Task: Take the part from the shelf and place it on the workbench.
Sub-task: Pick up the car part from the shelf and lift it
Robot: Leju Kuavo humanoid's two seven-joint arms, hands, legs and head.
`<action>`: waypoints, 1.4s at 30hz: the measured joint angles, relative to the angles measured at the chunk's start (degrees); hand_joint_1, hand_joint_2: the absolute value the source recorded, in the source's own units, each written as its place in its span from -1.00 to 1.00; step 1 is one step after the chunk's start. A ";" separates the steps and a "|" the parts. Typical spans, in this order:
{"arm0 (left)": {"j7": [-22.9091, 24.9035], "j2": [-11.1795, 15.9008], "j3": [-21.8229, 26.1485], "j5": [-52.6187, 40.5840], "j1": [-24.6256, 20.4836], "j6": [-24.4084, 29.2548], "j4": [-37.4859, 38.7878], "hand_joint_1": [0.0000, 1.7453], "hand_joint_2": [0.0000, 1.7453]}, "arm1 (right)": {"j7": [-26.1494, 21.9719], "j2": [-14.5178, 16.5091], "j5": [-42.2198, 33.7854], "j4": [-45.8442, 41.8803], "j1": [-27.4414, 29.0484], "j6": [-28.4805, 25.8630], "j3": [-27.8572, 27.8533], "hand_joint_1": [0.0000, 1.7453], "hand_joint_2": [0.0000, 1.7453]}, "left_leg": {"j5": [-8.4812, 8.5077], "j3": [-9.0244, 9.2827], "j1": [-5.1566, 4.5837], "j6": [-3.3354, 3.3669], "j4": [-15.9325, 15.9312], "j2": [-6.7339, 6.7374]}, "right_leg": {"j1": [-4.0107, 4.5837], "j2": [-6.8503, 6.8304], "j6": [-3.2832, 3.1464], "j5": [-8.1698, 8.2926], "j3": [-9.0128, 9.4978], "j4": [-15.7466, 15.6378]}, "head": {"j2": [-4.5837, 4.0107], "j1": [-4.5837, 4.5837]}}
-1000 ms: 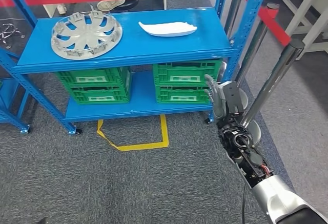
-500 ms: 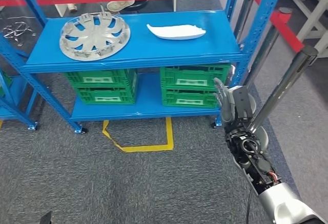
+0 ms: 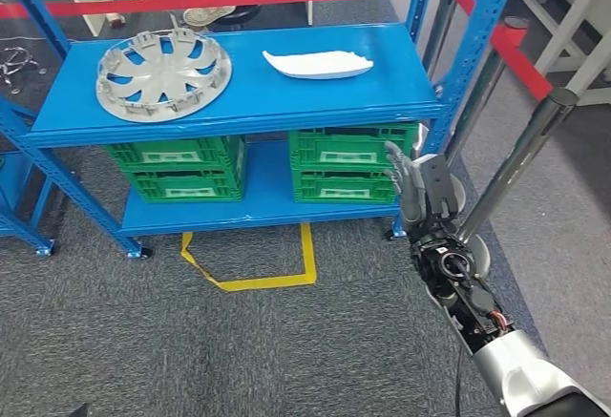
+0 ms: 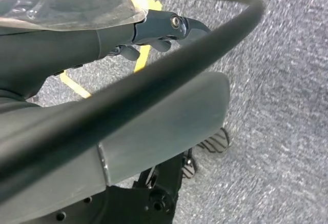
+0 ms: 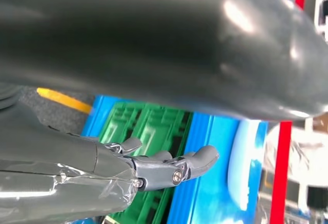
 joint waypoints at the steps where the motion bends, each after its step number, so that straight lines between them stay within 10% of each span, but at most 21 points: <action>1: 0.00 0.01 0.00 0.01 0.00 0.04 0.00 -1.00 -1.00 | -0.04 0.00 0.02 -0.01 -0.07 0.03 -0.01 -1.00 -1.00 | -0.08 0.31 0.08 0.40 -0.20 0.02 | -0.07 -0.08 0.27 -0.76 -0.52 1.20 | 0.00 0.25; 5: 0.00 0.02 0.00 0.10 0.03 0.12 0.00 -1.00 -1.00 | -0.20 0.00 0.04 0.03 -0.03 0.16 0.07 -1.00 -1.00 | -0.90 1.50 -0.09 1.52 -0.43 0.06 | -0.22 -0.25 0.73 -6.03 -8.00 15.67 | 0.00 1.49; 7: 0.00 -0.02 -0.01 0.14 0.11 0.14 0.00 -1.00 -1.00 | -0.22 0.00 0.04 0.08 0.15 0.23 0.11 -1.00 -1.00 | -1.47 2.22 -0.21 1.58 -0.41 -0.11 | -0.22 -0.25 0.68 -4.43 -9.49 16.75 | 0.00 1.93; 11: -0.01 -0.09 -0.01 0.13 0.17 0.15 0.01 -1.00 -1.00 | -0.29 0.00 0.04 0.10 -0.14 0.34 0.11 -1.00 -1.00 | -2.82 3.71 -0.38 0.91 -0.32 -0.32 | 0.06 -0.28 -0.13 3.07 -3.91 2.74 | 0.00 2.84; 16: -0.02 -0.09 -0.02 0.15 0.05 0.15 0.01 -1.00 -1.00 | -0.38 0.00 0.10 -0.08 -0.26 0.38 0.08 -1.00 -1.00 | -4.11 3.26 -0.33 -0.47 1.23 -0.16 | 0.05 -0.12 -1.17 2.39 -1.48 -0.26 | 0.00 2.36; 21: -0.01 -0.02 -0.02 0.15 0.07 0.17 0.01 -1.00 -1.00 | -0.37 0.00 0.25 -0.16 0.01 0.40 0.10 -1.00 -1.00 | -7.90 -7.17 0.28 -1.48 17.25 -0.05 | -0.25 -0.17 -1.82 0.95 0.67 -0.89 | 0.00 0.87; 25: -0.01 0.12 -0.02 0.14 0.24 0.17 0.02 -1.00 -1.00 | -0.33 0.00 0.27 -0.27 0.16 0.38 0.09 -1.00 -1.00 | 1.04 -3.88 0.52 -1.69 4.96 0.06 | -0.53 -0.05 -0.96 -1.27 2.98 -0.91 | 0.00 -0.05; 30: -0.02 0.10 -0.02 0.12 0.18 0.21 0.02 -1.00 -1.00 | -0.27 0.00 0.28 -0.58 -0.01 0.33 0.01 -1.00 -1.00 | 0.50 -0.80 0.26 0.27 0.35 -0.09 | -0.29 0.03 0.48 -2.27 4.27 -0.38 | 0.00 0.26; 35: -0.02 0.10 -0.02 0.21 0.31 0.59 0.04 -1.00 -1.00 | -0.17 0.00 0.28 -0.75 0.25 0.54 0.03 -1.00 -1.00 | -1.57 2.32 -0.05 1.63 -0.18 -0.12 | -0.24 -0.28 0.80 -7.10 -6.01 16.00 | 0.00 1.82; 37: -0.02 0.08 -0.02 0.30 0.42 0.61 0.04 -1.00 -1.00 | -0.07 0.00 0.28 -0.75 0.49 0.61 0.02 -1.00 -1.00 | -2.84 4.01 -0.36 1.75 -0.21 -0.30 | -0.14 -0.27 0.47 -8.56 -8.75 16.79 | 0.00 2.34; 42: -0.02 -0.12 -0.03 0.39 0.25 0.57 0.07 -1.00 -1.00 | -0.03 -0.01 0.28 -0.73 0.54 0.58 -0.01 -1.00 -1.00 | -6.07 7.79 -0.83 1.23 -0.26 -0.57 | 1.13 -0.06 -1.65 5.08 -7.00 2.13 | 0.00 3.27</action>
